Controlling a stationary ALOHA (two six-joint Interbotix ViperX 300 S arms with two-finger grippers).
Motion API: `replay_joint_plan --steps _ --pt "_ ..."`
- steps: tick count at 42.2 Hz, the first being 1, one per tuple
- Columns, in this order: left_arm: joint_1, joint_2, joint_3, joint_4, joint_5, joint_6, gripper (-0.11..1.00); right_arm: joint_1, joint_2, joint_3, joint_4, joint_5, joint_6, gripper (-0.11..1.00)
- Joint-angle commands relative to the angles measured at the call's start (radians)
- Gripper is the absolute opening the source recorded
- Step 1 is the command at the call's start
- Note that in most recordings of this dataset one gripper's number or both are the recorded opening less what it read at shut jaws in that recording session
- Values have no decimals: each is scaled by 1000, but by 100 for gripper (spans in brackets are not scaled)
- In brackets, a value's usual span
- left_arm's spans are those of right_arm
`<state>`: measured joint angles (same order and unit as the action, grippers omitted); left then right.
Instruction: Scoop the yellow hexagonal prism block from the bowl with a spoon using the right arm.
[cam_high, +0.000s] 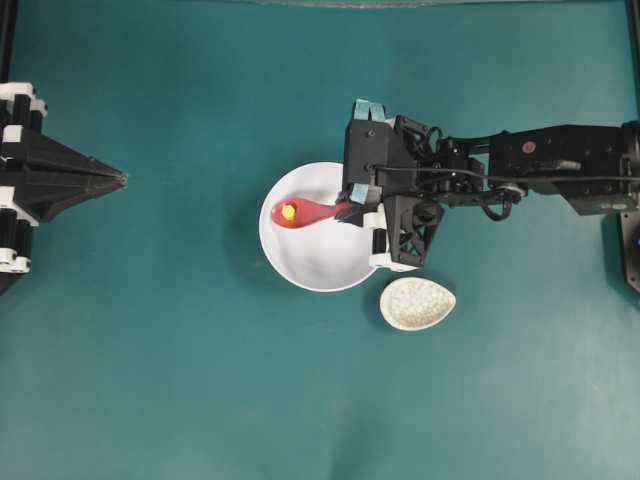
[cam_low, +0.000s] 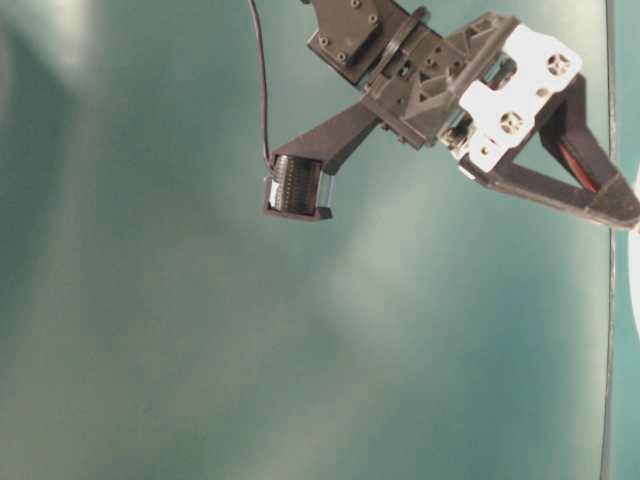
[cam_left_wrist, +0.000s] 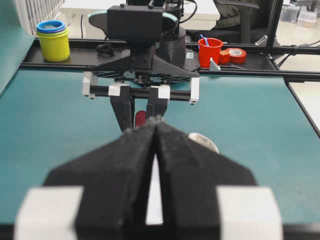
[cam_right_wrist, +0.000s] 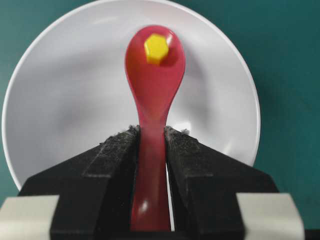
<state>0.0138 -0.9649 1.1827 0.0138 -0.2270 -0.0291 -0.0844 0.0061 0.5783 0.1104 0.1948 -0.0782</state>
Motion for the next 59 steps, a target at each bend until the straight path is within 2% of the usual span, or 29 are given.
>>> replay_joint_plan --steps 1,25,48,59 --pt "2 5 -23 2 -5 -2 0 -2 -31 -21 2 -11 2 22" --pt "3 5 -23 2 -3 -2 0 0 -213 37 -2 -63 -2 22" --pt "3 5 -23 2 -3 -2 0 0 -431 114 -2 -57 -3 22" --pt "2 6 -23 2 -3 -2 0 0 -476 141 -2 -61 5 22"
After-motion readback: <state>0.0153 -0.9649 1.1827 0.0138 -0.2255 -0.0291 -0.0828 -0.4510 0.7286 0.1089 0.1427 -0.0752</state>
